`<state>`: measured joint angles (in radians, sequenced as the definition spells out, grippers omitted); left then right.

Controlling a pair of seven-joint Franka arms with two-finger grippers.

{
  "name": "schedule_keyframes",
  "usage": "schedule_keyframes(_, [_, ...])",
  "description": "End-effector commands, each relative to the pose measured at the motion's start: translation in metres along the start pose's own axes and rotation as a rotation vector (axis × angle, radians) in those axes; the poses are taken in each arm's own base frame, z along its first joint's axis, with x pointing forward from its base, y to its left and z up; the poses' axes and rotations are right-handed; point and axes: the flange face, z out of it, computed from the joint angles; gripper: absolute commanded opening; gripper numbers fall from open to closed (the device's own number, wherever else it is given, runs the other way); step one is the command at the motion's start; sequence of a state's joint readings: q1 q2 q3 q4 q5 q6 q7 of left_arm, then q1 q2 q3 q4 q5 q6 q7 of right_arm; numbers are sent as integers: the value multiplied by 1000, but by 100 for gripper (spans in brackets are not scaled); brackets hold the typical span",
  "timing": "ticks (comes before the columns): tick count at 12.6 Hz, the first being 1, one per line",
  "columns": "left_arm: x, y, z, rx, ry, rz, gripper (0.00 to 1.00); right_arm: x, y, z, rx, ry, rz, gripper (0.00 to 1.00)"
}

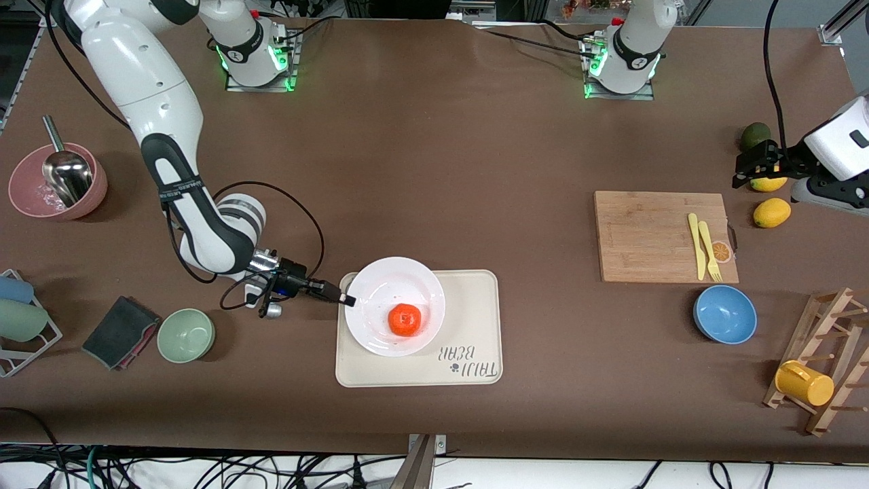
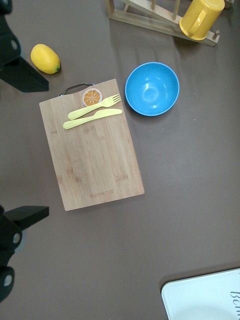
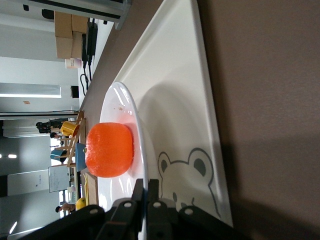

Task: Place orange and plate with both arms
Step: 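Open the right gripper to release the plate rim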

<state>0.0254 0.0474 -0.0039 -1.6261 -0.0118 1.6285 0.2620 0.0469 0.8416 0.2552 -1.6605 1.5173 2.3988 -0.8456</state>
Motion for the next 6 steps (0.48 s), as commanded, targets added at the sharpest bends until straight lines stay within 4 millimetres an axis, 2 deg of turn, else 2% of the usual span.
schedule_keyframes(1, [-1, -3, -3, 20, -7, 21, 100, 4, 3, 5, 4, -1, -16, 0])
schedule_keyframes(3, [-1, -3, -3, 20, -7, 23, 100, 1, 11, 7, -7, -6, -49, 0])
schedule_keyframes(4, [-1, -3, -3, 20, -7, 23, 100, -1, 17, 9, -12, -10, -54, 5])
schedule_keyframes(5, [-1, -3, -3, 20, -7, 23, 100, -1, 17, 9, -10, -11, -55, 26])
schedule_keyframes(6, [-1, -3, -3, 20, -7, 23, 100, 0, 14, 8, -8, -7, -53, 39])
